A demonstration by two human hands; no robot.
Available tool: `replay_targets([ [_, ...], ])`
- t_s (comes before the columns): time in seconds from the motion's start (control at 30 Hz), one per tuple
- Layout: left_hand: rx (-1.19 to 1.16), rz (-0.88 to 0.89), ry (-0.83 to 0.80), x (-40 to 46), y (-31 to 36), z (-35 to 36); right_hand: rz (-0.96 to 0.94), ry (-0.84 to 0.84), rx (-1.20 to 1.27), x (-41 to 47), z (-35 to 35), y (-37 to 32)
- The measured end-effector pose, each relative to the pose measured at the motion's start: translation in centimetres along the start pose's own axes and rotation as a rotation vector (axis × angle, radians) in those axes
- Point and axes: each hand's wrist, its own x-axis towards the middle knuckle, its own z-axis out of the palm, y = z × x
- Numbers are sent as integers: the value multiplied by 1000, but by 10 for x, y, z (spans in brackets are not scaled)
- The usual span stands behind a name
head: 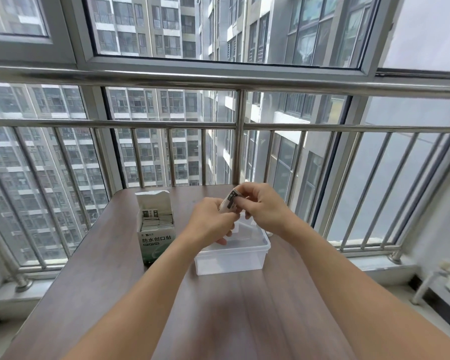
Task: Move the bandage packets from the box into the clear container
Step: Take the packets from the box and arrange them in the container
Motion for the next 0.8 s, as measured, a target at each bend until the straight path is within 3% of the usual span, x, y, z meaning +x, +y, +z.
replay_targets([
  [0.2,53,62,96,7,-2,5,286,-30,682,0,2,3],
  [0.3,26,97,171,9,-7,7,307,-66,798,0,8,4],
  [0.5,18,99,57,-1,-19,-18,426,-108,623,14,21,4],
  [0.6,194,262,373,-15,-34,-43,561,-92,449,33,17,6],
  [0.67,183,307,587,-29,-47,-47,678,-174,273,45,24,12],
  [0.8,182,238,563,-40,-85,-25,889,-356,-27,62,62,28],
])
